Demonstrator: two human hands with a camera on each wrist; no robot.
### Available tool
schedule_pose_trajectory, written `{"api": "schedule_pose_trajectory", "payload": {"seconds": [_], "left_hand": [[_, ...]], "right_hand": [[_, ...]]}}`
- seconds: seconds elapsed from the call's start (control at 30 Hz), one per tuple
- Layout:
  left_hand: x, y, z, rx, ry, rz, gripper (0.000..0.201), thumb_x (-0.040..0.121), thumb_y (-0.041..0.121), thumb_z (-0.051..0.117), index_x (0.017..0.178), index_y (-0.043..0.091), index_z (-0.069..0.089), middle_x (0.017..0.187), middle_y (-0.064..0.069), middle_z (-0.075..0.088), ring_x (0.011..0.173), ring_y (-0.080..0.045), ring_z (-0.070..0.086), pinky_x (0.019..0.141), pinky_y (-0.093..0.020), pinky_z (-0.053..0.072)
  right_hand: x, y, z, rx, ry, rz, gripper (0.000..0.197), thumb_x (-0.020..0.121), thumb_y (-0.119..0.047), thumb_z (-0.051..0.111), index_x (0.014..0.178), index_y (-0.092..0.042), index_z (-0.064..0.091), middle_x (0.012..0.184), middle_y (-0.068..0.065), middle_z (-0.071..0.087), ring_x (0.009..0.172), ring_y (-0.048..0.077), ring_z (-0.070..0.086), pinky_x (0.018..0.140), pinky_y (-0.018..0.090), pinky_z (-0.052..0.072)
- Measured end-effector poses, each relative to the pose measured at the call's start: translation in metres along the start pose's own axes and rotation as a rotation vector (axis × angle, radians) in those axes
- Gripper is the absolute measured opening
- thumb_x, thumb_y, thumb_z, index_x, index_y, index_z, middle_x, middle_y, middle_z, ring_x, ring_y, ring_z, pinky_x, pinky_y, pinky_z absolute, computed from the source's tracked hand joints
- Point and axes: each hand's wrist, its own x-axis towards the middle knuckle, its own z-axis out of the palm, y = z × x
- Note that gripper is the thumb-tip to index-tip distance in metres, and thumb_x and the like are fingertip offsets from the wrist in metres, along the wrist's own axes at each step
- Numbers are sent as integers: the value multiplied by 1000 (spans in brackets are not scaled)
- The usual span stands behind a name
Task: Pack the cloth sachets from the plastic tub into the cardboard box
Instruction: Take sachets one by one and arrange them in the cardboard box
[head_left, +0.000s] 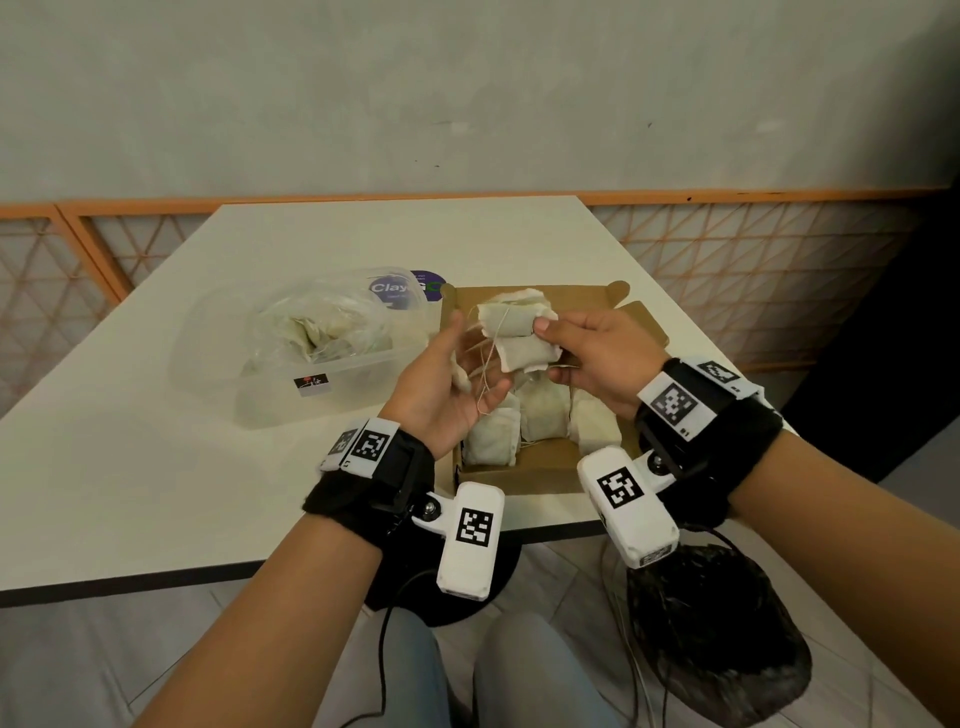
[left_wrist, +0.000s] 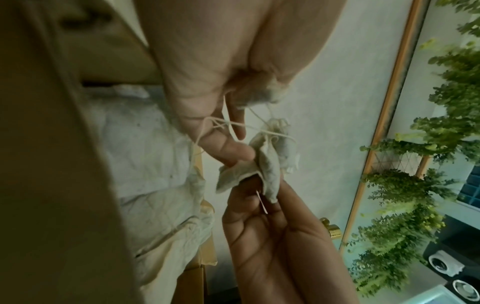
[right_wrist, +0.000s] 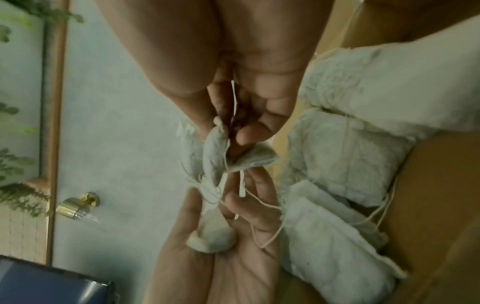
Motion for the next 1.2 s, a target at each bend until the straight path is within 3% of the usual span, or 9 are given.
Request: {"api": "schedule_pose_trajectory", "payload": {"seconds": [0.1, 0.27, 0.47, 0.63, 0.77, 0.87, 0.97, 1.07, 1.2], "left_hand": [[-1, -3, 3, 180, -36, 85, 28, 89, 35, 58, 110, 18, 63, 86, 2, 65, 67, -6, 56, 47, -13, 43], [-2, -5, 2, 141, 10, 124, 5, 90, 13, 60, 90, 18, 61, 75, 5, 64, 56, -1, 56, 41, -11, 35], [-2, -4, 8, 153, 70, 80, 21, 87, 24, 65, 102, 11, 63, 73, 2, 65, 58, -3, 57, 38, -10, 34], [-1, -3, 17, 186, 156, 38, 14, 84, 21, 70, 92, 11, 66, 73, 0, 65, 64, -8, 56, 37, -10, 33], [1, 1, 15, 144, 190, 8, 9, 85, 13, 66, 91, 8, 61, 72, -2, 60, 59, -8, 50, 36, -12, 31], [0, 4, 13, 114, 183, 6, 6, 90, 13, 59, 88, 8, 59, 84, -7, 62, 59, -8, 48, 40, -12, 35], [1, 4, 13, 5, 155, 9, 9, 94, 16, 55, 94, 8, 57, 91, -10, 68, 73, -13, 60, 55, -17, 51], [2, 4, 13, -111, 149, 43, 10, 96, 15, 53, 103, 8, 52, 93, -14, 69, 78, -17, 68, 74, -28, 56], [6, 5, 12, -225, 213, 86, 7, 95, 7, 51, 89, 4, 51, 80, -9, 58, 50, -9, 59, 45, -16, 49]], "right_hand": [[3, 1, 1, -33, 6, -5, 16, 91, -20, 57, 85, -7, 67, 79, 9, 60, 65, 15, 52, 55, 18, 46], [4, 2, -4, -246, 53, -81, 23, 87, -29, 62, 81, -8, 71, 79, 14, 62, 66, 19, 54, 59, 23, 46], [-4, -2, -6, -469, 129, -243, 27, 84, -33, 64, 75, -9, 68, 61, 2, 54, 60, 13, 49, 63, 32, 44], [-4, -5, 0, -677, 129, -322, 19, 81, -36, 66, 77, -18, 65, 60, -7, 55, 57, 9, 48, 59, 27, 38], [-2, -10, -6, -633, 201, -307, 24, 83, -32, 66, 76, -9, 65, 60, -4, 53, 55, 8, 46, 54, 17, 38], [3, -13, -14, -464, 216, -225, 23, 82, -31, 67, 76, -9, 68, 70, 3, 62, 65, 13, 56, 66, 27, 48], [5, -13, -20, -311, 209, -174, 13, 81, -27, 68, 71, -18, 69, 76, 1, 68, 73, 14, 62, 63, 24, 50], [3, -14, -23, -263, 204, -185, 12, 83, -19, 66, 74, -12, 68, 75, 3, 64, 68, 12, 59, 58, 19, 49], [4, -10, -28, -176, 212, -154, 18, 85, -14, 65, 67, -14, 66, 68, 1, 60, 64, 14, 56, 57, 22, 49]]}}
